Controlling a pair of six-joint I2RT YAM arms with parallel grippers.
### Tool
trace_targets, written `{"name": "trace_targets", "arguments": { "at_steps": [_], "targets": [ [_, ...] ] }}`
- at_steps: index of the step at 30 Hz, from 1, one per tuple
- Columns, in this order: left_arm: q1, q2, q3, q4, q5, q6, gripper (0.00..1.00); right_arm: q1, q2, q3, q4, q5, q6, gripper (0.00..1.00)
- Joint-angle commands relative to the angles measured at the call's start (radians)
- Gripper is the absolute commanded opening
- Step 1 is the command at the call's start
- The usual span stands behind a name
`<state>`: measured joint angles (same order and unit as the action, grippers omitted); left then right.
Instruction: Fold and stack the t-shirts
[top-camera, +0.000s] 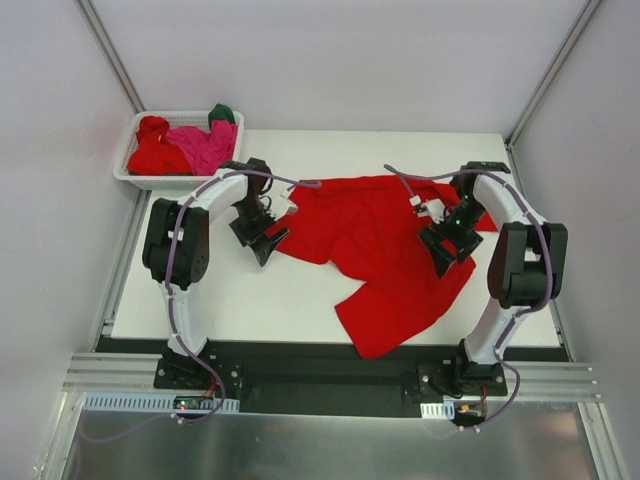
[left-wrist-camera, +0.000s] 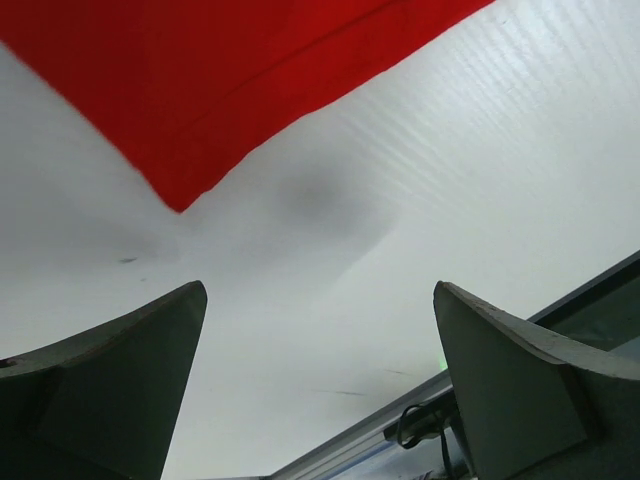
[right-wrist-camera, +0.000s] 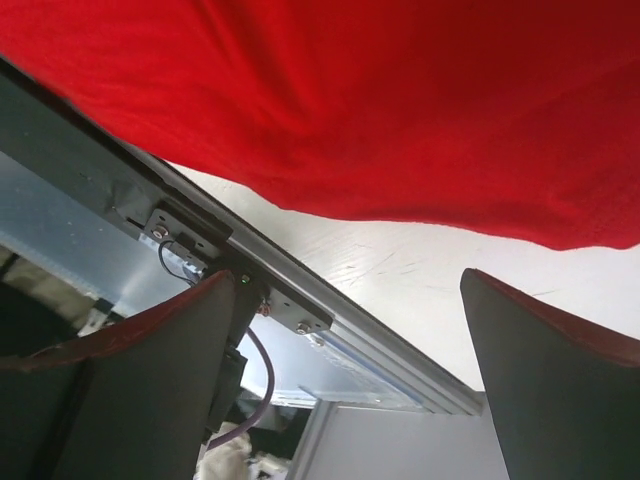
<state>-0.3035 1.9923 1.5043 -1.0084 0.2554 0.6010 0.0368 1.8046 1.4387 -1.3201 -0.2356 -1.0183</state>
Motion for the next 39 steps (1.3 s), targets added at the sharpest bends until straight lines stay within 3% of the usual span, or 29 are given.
{"name": "trace_targets", "arguments": {
  "at_steps": [1,12,19,30,39],
  "targets": [
    [0.017,-0.069,0.003,-0.024,-0.028,0.026,0.98,-0.115,0.068,0.049,-0.259,-0.038,0.004,1.00],
    [-0.009,0.042,0.335,-0.084,-0.174,0.062,0.98,-0.204,0.032,-0.073,0.197,0.219,0.102,1.00],
    [-0.039,0.042,0.378,-0.128,-0.217,0.077,0.99,-0.213,0.024,-0.172,0.384,0.260,0.231,1.00],
    [-0.075,0.016,0.364,-0.173,-0.246,0.043,0.99,-0.287,0.078,-0.040,0.449,0.019,0.302,1.00],
    [-0.102,0.010,0.363,-0.173,-0.248,0.008,0.99,-0.317,0.050,-0.119,0.483,-0.064,0.368,1.00]
  ]
}}
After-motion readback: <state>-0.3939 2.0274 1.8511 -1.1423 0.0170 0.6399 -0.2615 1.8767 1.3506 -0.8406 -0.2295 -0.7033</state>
